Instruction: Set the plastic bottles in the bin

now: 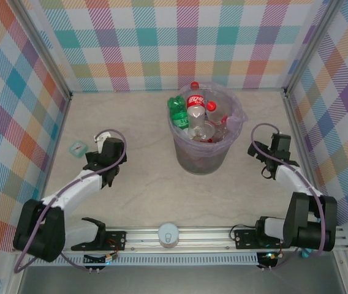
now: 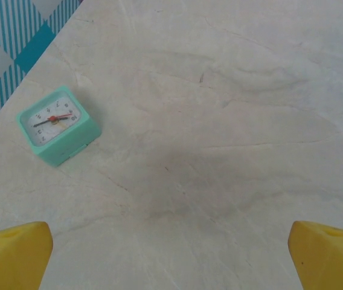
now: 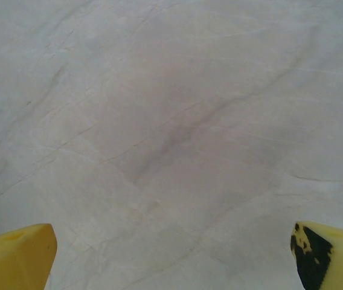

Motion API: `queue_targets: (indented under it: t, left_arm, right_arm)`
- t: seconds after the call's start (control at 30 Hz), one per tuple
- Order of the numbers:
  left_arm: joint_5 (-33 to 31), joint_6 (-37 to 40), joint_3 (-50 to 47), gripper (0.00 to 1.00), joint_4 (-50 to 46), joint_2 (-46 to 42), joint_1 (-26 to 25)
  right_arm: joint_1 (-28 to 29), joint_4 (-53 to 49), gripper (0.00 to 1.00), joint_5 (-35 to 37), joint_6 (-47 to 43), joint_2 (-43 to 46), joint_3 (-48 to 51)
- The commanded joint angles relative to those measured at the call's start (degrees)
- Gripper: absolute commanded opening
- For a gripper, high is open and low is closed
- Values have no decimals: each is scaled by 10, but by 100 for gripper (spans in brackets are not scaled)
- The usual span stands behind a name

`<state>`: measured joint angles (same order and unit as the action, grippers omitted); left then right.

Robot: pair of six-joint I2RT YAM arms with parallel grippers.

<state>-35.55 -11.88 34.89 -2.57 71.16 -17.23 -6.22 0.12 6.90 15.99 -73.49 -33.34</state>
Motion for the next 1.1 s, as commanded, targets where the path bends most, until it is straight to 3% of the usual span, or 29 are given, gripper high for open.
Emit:
queue_targets:
  t: [0.0, 0.1, 0.2, 0.33, 0.4, 0.6, 0.63, 1.07]
  left_arm:
    - [-7, 52, 1, 100, 143, 40, 12]
    - [0, 66, 4, 100, 175, 95, 19]
    - [19, 86, -42, 100, 288, 122, 21]
    - [28, 103, -31, 100, 293, 138, 26]
    - [29, 120, -35, 100, 313, 141, 28]
    - [97, 125, -72, 100, 445, 180, 84]
    - [106, 115, -62, 100, 406, 172, 87]
    - [172, 121, -73, 100, 430, 173, 104]
  right_arm:
    - [35, 172, 99, 14, -28, -34, 20]
    - [66, 236, 99, 32, -55, -70, 30]
    - [90, 273, 99, 43, -106, -75, 38]
    - [93, 412, 99, 39, -137, -67, 100]
    - [93, 471, 99, 36, -141, -106, 112]
    - [86, 479, 99, 19, -136, -141, 106]
    - [86, 494, 99, 20, -137, -145, 107]
    - [80, 482, 99, 5, -135, -141, 106]
